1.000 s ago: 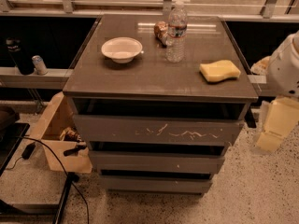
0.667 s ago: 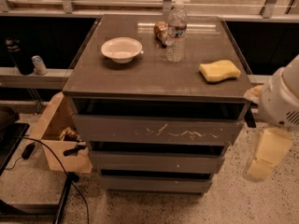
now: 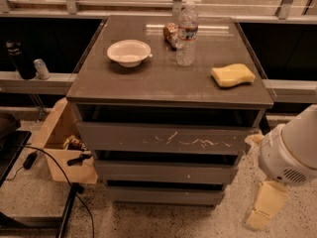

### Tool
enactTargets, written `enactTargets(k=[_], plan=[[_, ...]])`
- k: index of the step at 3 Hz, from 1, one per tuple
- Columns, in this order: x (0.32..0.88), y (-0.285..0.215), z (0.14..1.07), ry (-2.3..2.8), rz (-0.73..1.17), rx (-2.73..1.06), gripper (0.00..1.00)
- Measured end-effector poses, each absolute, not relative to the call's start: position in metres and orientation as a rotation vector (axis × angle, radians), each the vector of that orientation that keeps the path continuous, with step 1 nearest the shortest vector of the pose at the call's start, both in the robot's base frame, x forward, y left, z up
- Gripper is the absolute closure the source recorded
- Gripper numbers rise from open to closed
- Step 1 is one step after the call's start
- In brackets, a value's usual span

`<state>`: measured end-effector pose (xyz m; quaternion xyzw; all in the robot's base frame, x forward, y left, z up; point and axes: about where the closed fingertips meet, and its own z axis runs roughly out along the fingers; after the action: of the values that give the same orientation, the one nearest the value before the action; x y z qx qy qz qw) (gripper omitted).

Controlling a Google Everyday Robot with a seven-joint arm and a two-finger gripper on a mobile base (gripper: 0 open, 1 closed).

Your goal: Open bottom drawer

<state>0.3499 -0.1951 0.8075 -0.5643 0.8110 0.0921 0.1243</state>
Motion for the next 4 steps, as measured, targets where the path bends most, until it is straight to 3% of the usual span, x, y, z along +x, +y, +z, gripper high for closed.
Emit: enactTargets(k=[4], plan=[[0.309, -0.189, 0.707, 2.447, 0.452, -1.627, 0.0]])
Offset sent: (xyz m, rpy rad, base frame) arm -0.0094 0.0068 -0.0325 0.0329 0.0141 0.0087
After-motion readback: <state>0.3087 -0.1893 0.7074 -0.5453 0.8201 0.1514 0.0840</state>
